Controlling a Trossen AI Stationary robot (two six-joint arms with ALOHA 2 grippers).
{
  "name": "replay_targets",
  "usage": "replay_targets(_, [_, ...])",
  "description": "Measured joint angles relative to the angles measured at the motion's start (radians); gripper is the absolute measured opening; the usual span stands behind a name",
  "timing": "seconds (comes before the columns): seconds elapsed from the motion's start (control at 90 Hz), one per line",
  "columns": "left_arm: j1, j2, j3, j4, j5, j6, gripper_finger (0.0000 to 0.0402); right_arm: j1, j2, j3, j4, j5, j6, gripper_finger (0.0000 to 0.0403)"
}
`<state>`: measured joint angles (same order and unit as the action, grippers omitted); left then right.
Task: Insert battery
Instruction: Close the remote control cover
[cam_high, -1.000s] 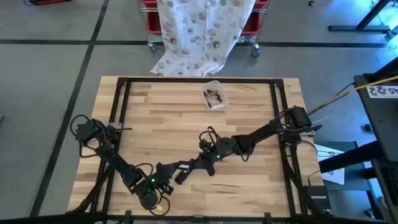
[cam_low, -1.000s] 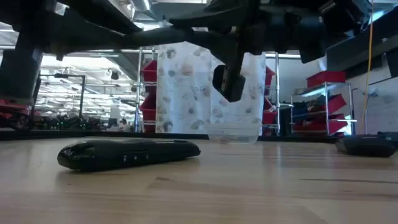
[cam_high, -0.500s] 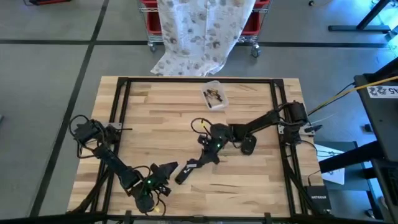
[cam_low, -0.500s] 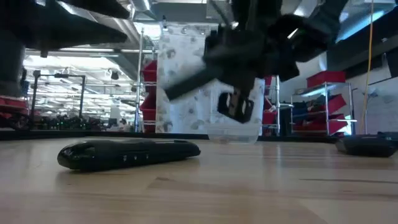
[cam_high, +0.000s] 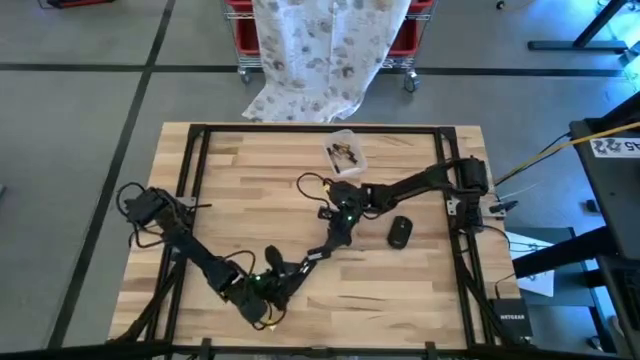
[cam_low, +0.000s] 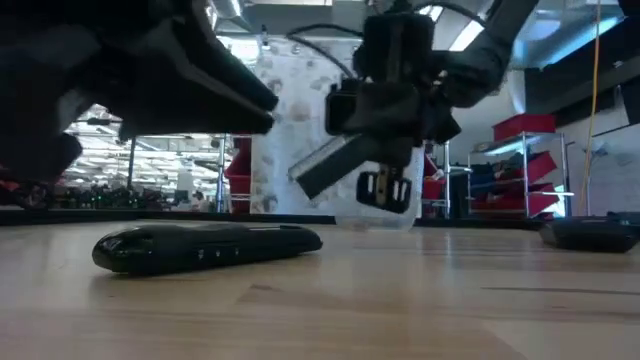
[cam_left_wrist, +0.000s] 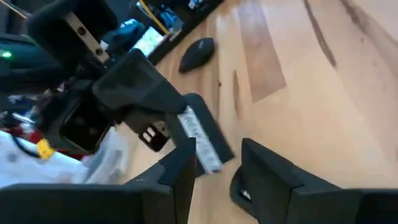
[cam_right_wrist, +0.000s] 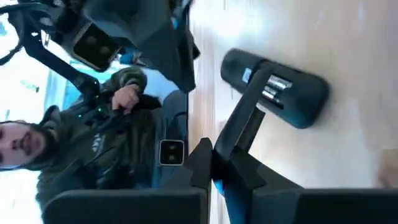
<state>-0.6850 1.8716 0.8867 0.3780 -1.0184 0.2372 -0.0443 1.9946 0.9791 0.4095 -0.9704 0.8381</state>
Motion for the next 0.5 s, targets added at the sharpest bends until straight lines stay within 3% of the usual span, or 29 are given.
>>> replay_targets(0.111, [0.029, 0.000, 0.000, -0.001, 0.092, -0.043, 0.0111, 0.012, 0.102, 0.085, -0.025, -0.087, 0.018, 0.0003])
replay_targets(0.244, [0.031, -0.001, 0.000, -0.005, 0.130, -0.081, 0.0111, 0.011, 0.181, 0.167, -0.030, -0.161, 0.025, 0.0003])
replay_targets(0.5, [0.061, -0.001, 0.000, -0.140, 0.241, -0.252, 0.0111, -0.045, 0.200, 0.211, -0.137, -0.183, -0.017, 0.0003])
